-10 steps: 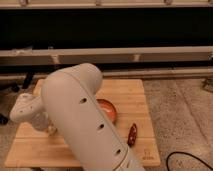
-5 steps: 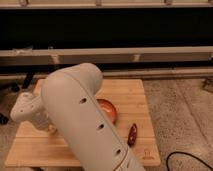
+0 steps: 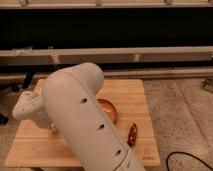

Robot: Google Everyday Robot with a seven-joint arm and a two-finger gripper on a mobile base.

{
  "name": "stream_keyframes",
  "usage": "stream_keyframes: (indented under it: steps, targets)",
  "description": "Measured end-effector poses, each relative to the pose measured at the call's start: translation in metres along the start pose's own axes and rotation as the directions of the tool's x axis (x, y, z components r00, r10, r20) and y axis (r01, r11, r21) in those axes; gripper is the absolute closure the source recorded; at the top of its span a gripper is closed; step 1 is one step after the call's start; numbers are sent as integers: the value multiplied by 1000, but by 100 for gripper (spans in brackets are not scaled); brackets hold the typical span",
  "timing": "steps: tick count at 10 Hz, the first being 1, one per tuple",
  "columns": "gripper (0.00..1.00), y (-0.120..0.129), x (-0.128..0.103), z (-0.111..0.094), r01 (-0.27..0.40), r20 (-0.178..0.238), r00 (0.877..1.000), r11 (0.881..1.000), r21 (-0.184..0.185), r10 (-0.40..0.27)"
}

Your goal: Push the eraser across the table

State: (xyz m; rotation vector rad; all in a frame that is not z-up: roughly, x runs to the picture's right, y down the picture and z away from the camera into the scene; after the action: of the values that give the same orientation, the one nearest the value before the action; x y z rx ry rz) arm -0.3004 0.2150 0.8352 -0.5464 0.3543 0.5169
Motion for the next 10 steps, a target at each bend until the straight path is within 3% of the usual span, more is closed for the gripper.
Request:
stream_keyframes:
  steps: [2, 7, 10]
  targets:
    - [94, -28, 3, 6, -54, 1, 999, 998, 22, 54]
    - [94, -31, 4, 6, -71, 6, 997, 997, 13, 70]
    - [94, -50, 7, 9, -107, 15, 994, 994, 17, 107]
